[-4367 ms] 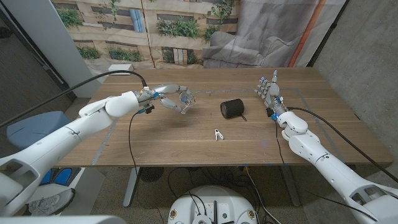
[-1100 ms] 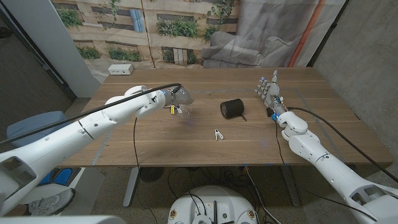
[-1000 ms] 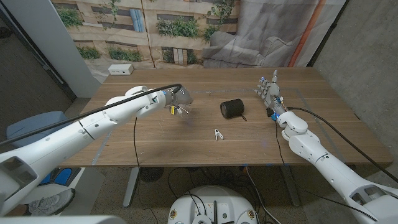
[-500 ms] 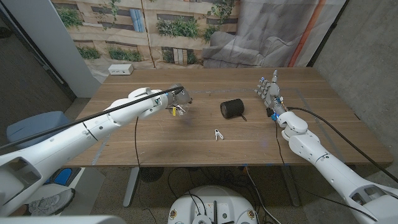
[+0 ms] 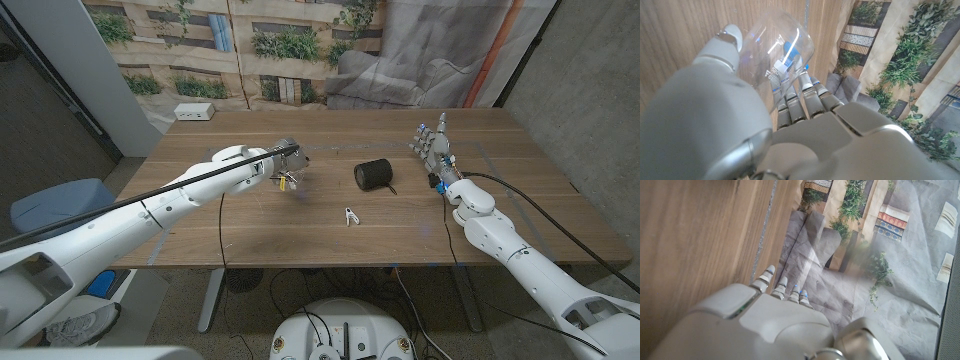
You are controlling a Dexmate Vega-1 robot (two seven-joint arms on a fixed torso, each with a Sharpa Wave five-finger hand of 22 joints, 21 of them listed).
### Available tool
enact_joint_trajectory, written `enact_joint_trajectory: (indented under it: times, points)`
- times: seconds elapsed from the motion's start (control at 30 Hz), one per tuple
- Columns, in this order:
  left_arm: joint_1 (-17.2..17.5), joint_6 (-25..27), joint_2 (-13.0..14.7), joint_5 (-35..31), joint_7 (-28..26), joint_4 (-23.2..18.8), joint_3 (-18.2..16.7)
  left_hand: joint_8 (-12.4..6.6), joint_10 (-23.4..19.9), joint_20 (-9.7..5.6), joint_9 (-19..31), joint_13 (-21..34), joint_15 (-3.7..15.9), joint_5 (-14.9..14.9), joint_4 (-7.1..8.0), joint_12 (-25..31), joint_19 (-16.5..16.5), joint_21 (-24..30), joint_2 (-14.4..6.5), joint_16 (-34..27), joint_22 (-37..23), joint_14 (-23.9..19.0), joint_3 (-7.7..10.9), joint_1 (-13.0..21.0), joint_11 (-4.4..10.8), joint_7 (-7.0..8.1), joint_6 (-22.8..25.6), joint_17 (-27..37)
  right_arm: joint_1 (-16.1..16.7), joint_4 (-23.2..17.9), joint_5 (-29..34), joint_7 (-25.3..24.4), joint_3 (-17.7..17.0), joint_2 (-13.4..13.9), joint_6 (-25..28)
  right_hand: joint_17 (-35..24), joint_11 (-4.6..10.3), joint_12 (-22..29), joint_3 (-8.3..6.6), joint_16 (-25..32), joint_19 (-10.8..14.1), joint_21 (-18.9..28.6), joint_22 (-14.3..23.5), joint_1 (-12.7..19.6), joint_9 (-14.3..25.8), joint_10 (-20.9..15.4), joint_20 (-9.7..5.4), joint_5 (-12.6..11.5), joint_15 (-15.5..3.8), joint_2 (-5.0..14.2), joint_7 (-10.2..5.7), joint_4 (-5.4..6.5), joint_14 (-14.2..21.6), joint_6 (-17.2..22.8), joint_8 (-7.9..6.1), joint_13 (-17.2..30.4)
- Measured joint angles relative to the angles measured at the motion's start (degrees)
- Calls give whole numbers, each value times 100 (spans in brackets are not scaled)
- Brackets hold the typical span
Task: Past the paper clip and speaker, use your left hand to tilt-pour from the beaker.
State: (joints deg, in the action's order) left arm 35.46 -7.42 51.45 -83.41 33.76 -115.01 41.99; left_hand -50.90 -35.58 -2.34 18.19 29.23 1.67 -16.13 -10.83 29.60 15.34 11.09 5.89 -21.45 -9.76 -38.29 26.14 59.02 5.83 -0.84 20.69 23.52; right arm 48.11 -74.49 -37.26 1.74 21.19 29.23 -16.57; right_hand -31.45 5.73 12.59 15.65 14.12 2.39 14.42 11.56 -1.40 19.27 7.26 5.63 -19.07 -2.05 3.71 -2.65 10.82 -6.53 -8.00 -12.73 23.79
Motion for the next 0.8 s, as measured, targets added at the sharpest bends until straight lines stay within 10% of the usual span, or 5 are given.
enact_joint_trajectory:
  times: [0.8]
  points:
    - [101, 104, -14, 508, -282, 47, -156, -22, 0, 0, -50, 43, 31, -27, -55, -41, 0, 0, 0, 44, 1, 31, 55, 0, 0, 21, 21, -47, 3, -2, 0, -2, -1, 3, -2, 0, 0, 0, 0, 0, 0, 0, 0, 0, 0, 0, 0, 0, 0, 0, 0, 0, 0, 0, 0, 0]
